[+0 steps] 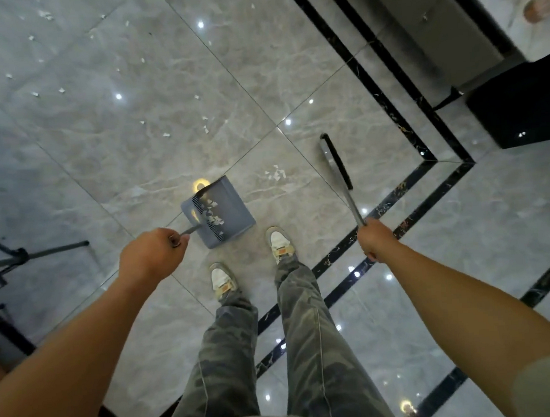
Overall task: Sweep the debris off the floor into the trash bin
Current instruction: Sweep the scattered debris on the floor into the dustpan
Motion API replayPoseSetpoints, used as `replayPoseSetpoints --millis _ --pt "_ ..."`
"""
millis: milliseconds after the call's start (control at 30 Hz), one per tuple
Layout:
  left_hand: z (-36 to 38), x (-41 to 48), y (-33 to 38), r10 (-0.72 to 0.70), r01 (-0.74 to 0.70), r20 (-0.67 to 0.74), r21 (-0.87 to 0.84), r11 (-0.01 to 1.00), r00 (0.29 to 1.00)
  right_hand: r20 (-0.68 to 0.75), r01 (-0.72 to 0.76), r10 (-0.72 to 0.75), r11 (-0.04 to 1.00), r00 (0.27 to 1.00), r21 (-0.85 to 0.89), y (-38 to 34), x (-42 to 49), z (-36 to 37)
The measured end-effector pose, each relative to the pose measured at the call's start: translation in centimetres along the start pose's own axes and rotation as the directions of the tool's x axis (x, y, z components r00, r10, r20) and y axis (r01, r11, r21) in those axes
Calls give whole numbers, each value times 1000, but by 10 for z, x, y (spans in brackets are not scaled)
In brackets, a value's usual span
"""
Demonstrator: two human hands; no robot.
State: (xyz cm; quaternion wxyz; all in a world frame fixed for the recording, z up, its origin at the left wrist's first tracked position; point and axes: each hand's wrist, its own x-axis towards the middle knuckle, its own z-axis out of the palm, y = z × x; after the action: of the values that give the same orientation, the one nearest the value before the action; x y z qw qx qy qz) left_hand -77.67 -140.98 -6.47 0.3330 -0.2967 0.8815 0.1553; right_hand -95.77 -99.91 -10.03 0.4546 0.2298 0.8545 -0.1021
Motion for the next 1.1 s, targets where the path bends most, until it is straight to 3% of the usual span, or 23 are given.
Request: replayPoseSetpoints --millis 267,667,900,1100 --pt "-10 20 4 -13 14 -15 28 1000 1000 167 8 3 998 986 -68 -55 -40 67" --pt "-12 26 10 -1 1 -65 6 1000 998 361 222 -160 965 919 -137 -59 -105 92" --pt "-5 25 1 15 -14 -71 15 1000 997 246 257 -239 965 939 -44 -26 -135 70" --pt "1 21 -4 3 -2 -93 13 1000 996 195 242 -229 969 954 -48 -54 -112 96"
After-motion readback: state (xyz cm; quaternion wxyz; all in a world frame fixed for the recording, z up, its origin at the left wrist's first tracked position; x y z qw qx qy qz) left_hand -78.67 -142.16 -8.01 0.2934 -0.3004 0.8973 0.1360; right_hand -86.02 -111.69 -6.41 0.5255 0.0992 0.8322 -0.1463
